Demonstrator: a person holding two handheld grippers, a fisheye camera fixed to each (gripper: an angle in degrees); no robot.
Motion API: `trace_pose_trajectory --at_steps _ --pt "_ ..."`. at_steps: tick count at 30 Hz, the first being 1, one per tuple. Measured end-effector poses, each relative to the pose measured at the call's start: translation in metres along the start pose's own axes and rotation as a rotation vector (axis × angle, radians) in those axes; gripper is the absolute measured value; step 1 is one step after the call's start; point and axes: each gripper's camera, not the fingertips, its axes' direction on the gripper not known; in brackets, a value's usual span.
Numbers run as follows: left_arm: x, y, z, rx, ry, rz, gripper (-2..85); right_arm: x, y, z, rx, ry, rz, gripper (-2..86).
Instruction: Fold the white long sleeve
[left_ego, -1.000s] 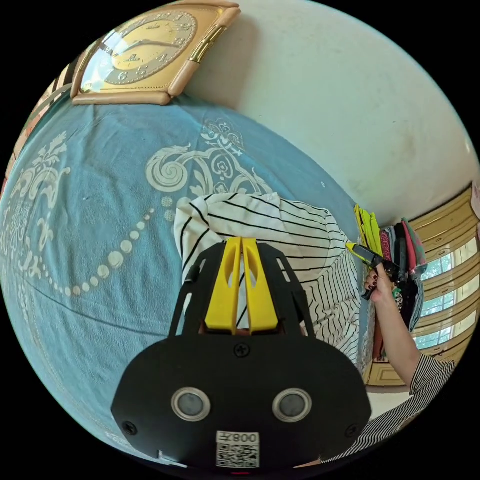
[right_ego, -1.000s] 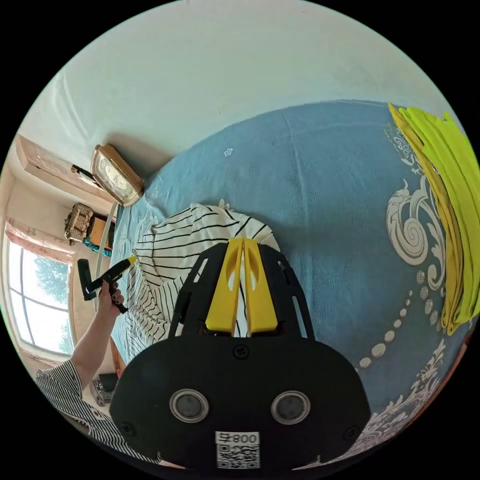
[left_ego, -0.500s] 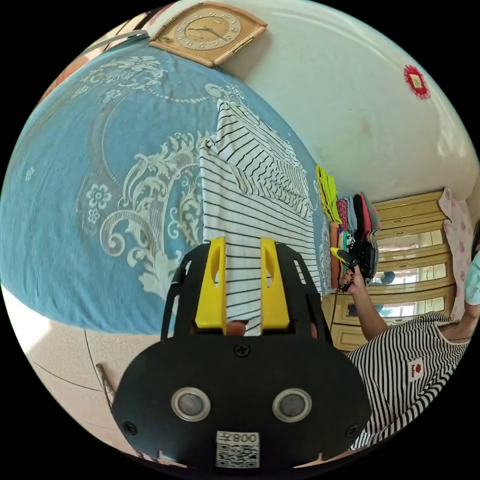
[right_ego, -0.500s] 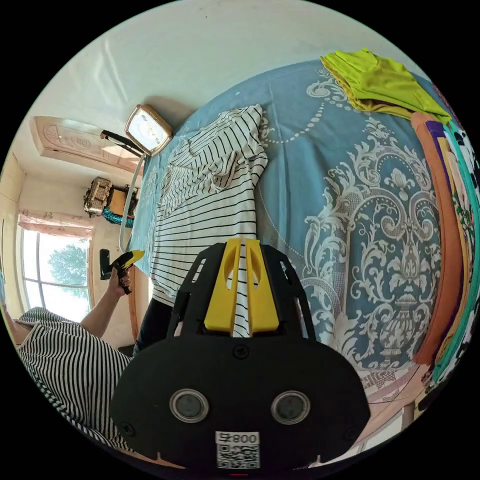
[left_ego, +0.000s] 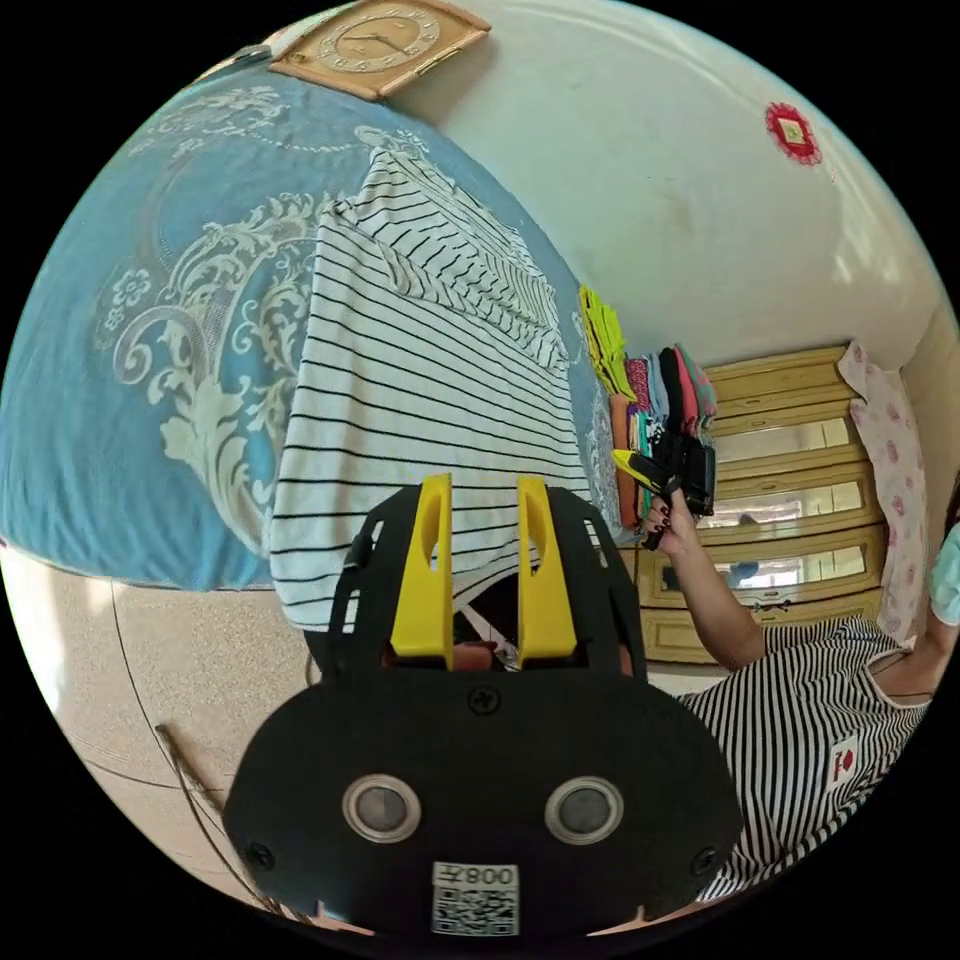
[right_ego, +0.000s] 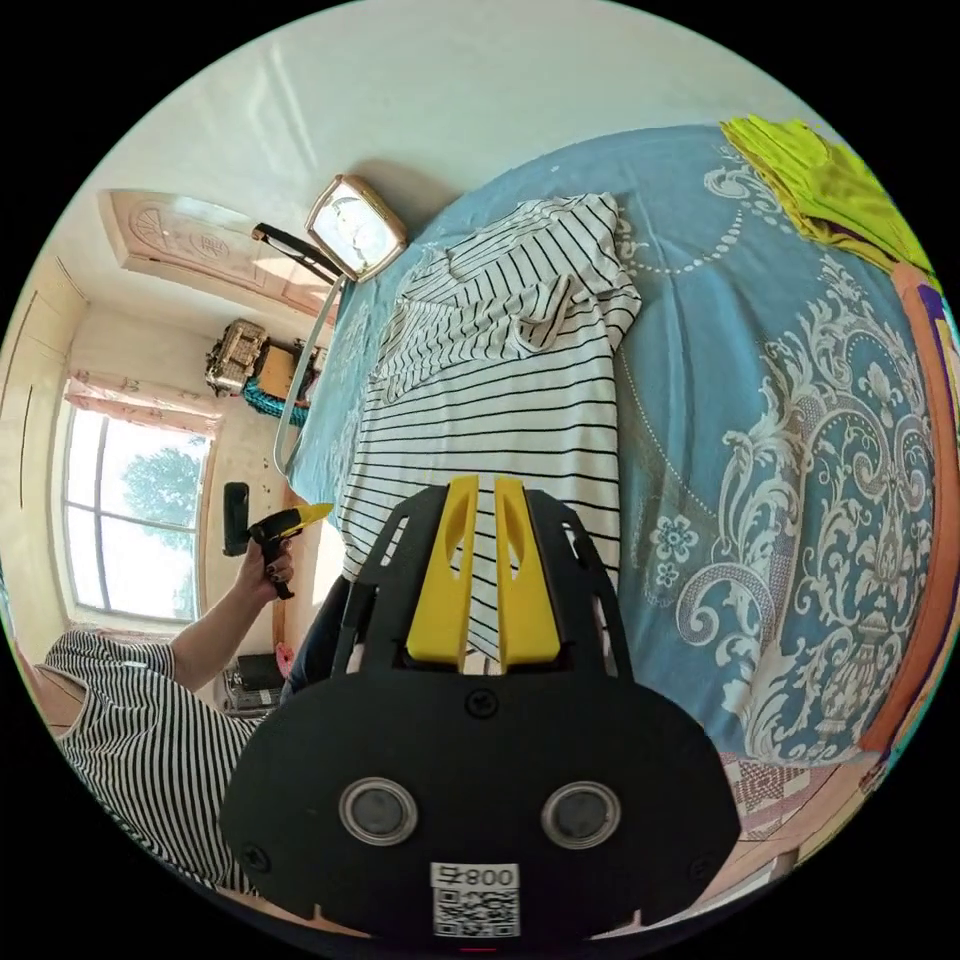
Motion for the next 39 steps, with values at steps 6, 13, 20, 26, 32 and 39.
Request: trace_pose_trajectory --at_steps 6,13,20,26,32,39 --pt "0.095 -0.069 0.088 -0.107 -0.041 0.241 9.8 -0.032 -0.094 0.015 -0.016 0.102 -0.12 5.6" --pt "0.144 -0.135 0.159 -0.116 -0.108 0.35 9.7 -0.019 -0.162 0.063 -0.081 0.098 -0.104 6.3" --pt "0.148 -0.137 0.183 -0.091 -0.035 0.341 9.4 -0.009 -0.154 0.075 -0.085 -0.008 -0.114 1.9" --pt "0.153 -0.123 0.208 -0.09 0.081 0.291 9.3 -0.002 -0.127 0.061 -0.078 -0.136 -0.146 0.9" --pt "0.128 -0.116 0.257 -0.101 0.274 0.046 7.7 0.003 -0.117 0.076 -0.155 -0.165 -0.127 0.5" --pt "0.107 -0.108 0.279 -0.074 0.299 -0.098 1.2 -0.014 -0.126 0.069 -0.148 -0.049 -0.143 2.2"
